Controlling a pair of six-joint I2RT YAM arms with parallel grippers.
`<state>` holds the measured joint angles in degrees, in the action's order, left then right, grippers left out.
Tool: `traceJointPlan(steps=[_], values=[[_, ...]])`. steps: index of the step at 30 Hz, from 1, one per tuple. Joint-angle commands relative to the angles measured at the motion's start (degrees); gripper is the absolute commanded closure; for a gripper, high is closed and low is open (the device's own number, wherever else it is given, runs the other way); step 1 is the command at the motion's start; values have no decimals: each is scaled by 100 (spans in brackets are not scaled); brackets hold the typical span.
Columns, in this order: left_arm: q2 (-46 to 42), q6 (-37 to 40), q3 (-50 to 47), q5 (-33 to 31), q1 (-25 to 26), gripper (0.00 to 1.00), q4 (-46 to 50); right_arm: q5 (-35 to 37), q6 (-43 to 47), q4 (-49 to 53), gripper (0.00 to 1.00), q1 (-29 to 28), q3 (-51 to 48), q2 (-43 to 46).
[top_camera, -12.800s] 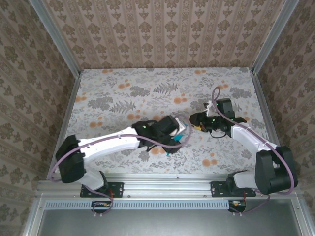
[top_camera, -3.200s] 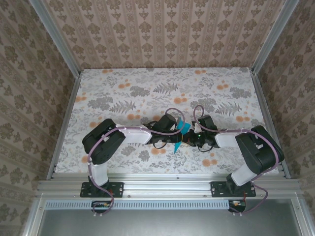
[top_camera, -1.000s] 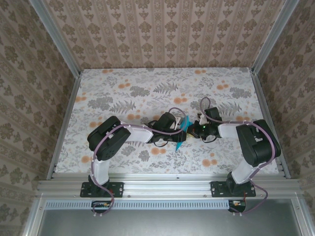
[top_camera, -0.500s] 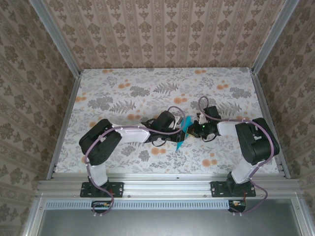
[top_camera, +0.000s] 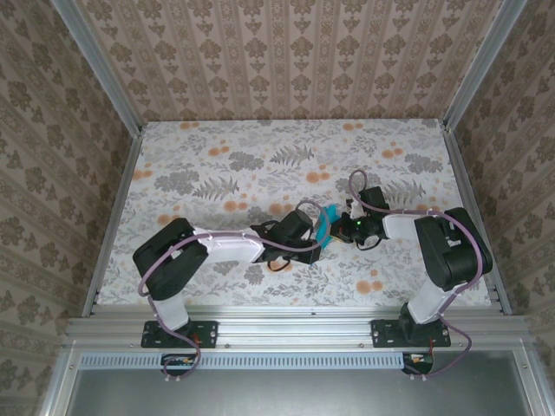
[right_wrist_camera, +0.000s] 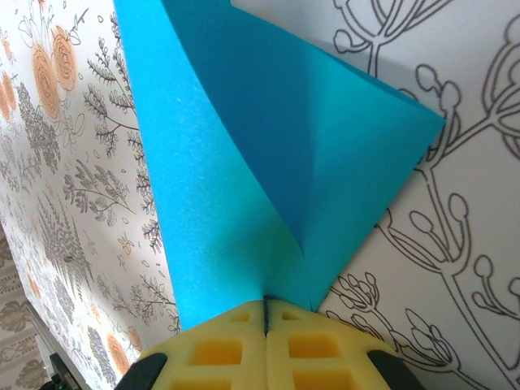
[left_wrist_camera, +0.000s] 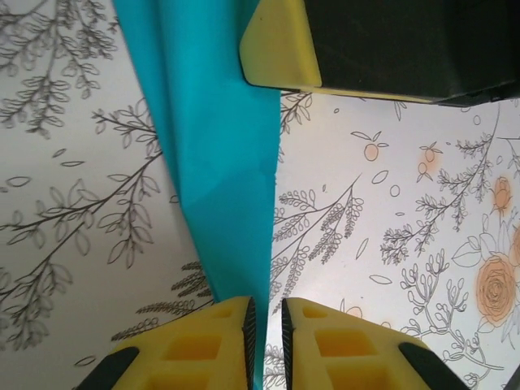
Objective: Fold a paper plane with a square sheet of paper (pick it up from the middle)
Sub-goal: Fold the wing for the fifth time at the center of the table.
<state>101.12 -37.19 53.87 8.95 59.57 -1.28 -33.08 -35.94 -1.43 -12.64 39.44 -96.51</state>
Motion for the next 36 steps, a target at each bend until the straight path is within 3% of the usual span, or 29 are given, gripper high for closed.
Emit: traceJointPlan(steps=[1, 14, 36], values=[[-190, 166, -54, -305, 34, 82, 141, 320, 116, 362, 93, 17, -24, -83], [106, 319, 57, -271, 40, 90, 101, 277, 123, 328, 93, 9, -94, -62], [514, 388, 344, -43, 86, 90, 73, 241, 96, 257, 94, 18, -166, -83]])
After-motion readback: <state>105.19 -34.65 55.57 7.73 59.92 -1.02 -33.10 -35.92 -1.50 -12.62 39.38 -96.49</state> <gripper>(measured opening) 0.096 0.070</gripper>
